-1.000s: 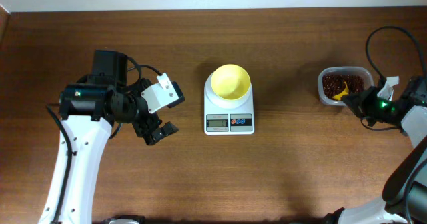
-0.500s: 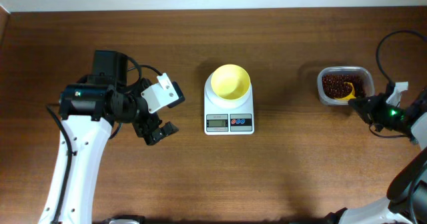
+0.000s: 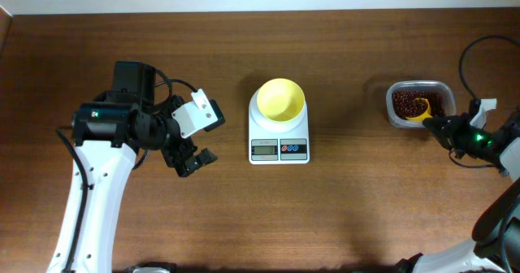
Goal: Scoop item into bowl and weigh 50g on scale
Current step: 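Scoop beans and lift the filled scoop out of the tub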
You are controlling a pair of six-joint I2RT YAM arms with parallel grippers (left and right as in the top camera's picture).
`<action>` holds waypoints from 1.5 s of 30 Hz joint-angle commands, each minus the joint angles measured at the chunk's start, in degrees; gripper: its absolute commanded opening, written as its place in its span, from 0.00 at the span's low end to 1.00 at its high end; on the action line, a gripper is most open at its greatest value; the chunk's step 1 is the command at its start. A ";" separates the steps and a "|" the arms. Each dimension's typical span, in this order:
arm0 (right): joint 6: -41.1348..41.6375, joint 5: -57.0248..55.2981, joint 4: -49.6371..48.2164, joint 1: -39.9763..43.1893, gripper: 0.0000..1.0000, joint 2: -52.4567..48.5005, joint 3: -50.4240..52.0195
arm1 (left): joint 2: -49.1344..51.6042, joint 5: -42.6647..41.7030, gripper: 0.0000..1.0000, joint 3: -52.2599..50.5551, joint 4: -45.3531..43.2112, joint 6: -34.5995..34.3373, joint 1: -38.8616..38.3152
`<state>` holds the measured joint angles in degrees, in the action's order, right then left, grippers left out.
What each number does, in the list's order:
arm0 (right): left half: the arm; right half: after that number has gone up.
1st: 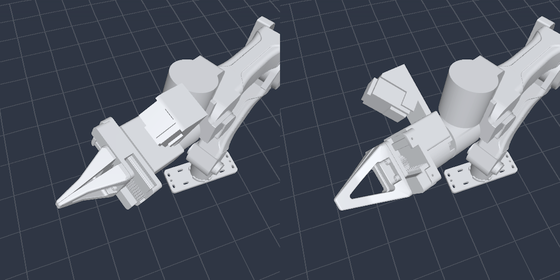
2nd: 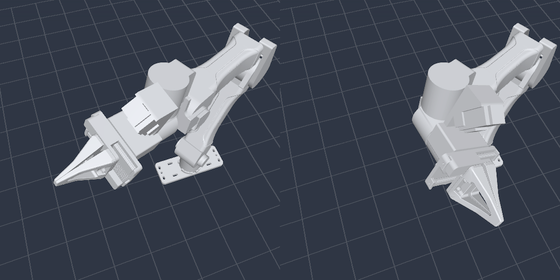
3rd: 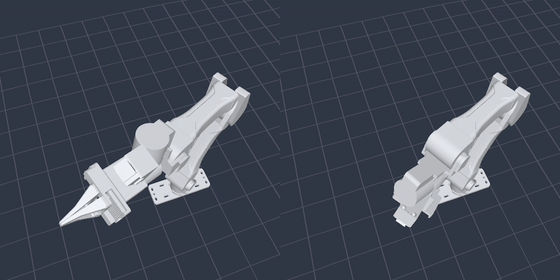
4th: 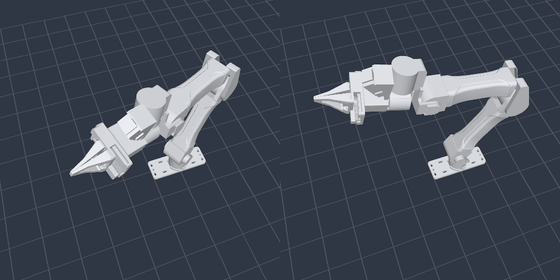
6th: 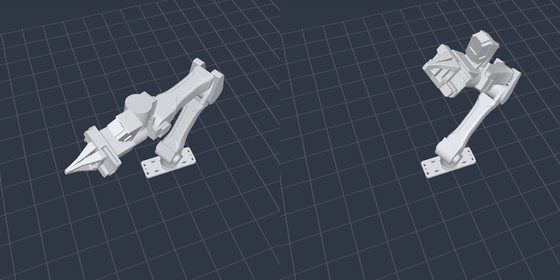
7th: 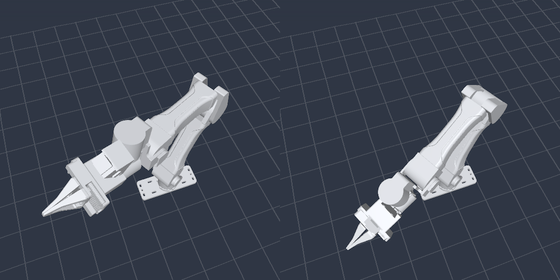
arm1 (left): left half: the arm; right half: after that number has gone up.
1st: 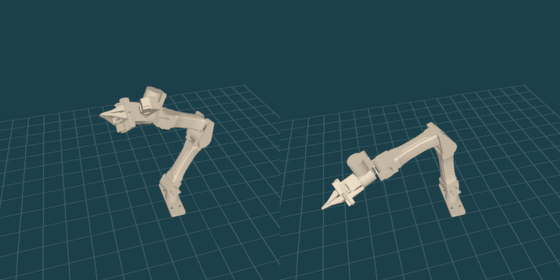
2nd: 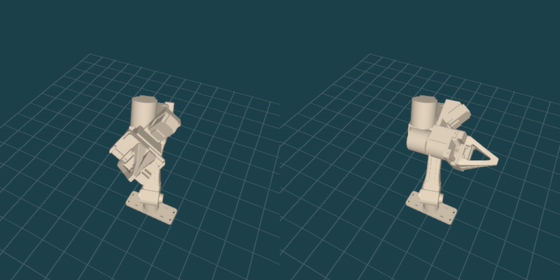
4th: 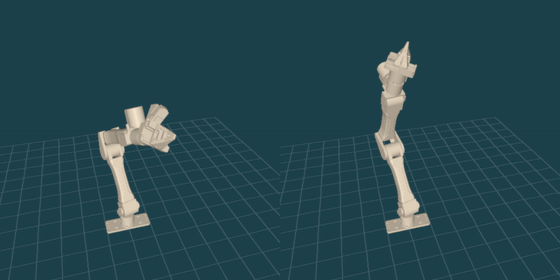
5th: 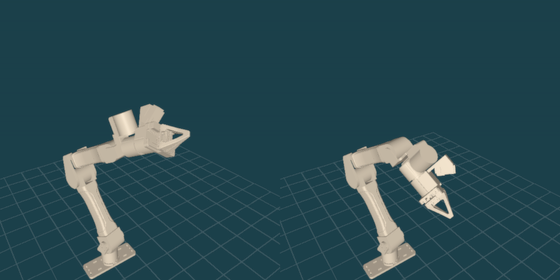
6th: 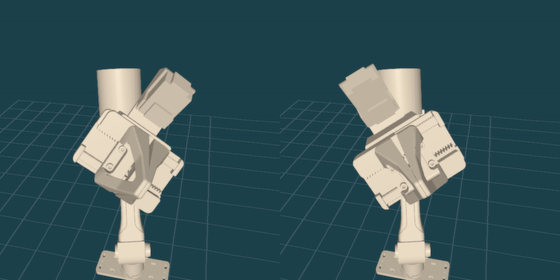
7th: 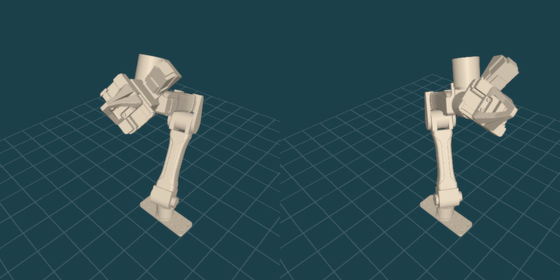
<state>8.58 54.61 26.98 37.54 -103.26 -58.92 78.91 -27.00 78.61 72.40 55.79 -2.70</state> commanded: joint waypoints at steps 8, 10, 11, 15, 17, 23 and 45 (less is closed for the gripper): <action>-0.85 7.10 -0.20 5.64 0.04 -0.39 0.70 | -0.79 -1.03 0.99 0.94 -0.09 0.90 -0.02; -0.85 8.00 -0.20 5.77 0.04 -0.39 0.70 | -0.76 -1.03 0.99 0.94 -0.09 0.90 -0.02; -0.85 8.04 -0.17 5.77 0.04 -0.39 0.70 | -0.79 -1.03 0.99 0.94 -0.09 0.90 -0.02; -0.85 11.32 -0.20 5.77 0.04 -0.39 0.70 | -0.79 -1.05 0.99 0.94 -0.09 0.90 -0.02; -0.87 12.09 -0.20 5.77 0.04 -0.39 0.70 | -0.76 -1.03 0.99 0.94 -0.09 0.90 -0.02; -0.85 14.47 -0.20 5.77 0.04 -0.39 0.70 | -0.79 -1.03 0.99 0.94 -0.09 0.90 -0.02; -0.66 23.67 0.66 5.60 0.04 -0.39 0.72 | -0.79 -1.03 0.99 0.94 -0.09 0.90 -0.02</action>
<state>8.60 74.52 27.66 43.09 -103.26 -58.89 78.91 -27.00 78.61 72.40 55.79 -2.72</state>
